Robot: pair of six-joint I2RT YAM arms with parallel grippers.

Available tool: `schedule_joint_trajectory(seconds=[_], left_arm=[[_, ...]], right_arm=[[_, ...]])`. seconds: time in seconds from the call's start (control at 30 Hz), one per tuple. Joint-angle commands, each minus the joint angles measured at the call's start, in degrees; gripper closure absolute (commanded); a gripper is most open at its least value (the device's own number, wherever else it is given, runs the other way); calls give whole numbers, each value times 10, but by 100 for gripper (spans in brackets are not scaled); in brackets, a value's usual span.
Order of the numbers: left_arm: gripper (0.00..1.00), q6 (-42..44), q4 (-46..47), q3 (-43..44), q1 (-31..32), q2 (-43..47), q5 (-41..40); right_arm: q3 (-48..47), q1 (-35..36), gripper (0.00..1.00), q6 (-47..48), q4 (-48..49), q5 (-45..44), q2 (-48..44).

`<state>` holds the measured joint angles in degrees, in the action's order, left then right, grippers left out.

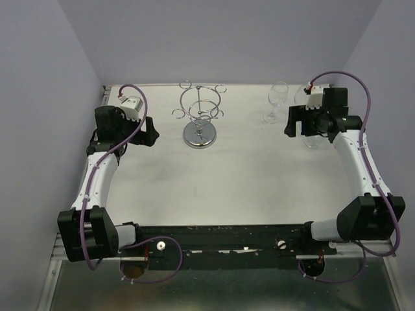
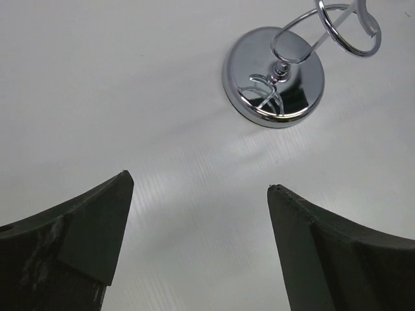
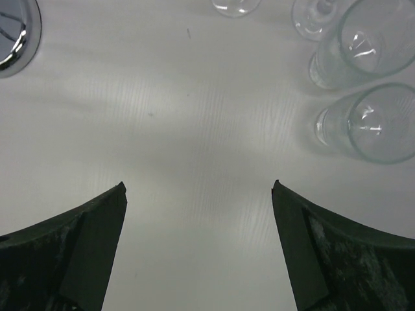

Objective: Take the wine glass off the wine glass rack

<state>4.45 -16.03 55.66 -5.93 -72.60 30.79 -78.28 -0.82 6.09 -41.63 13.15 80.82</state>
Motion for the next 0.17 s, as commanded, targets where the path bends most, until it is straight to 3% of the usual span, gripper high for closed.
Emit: schedule_joint_trajectory(seconds=[0.0,0.13], left_arm=[[1,-24,-27,15,-5,41,-63],[1,-30,-34,13,-5,51,-84]], right_arm=[[62,-1,0,24,-10,34,-77],[116,-1,0,42,15,105,-133]])
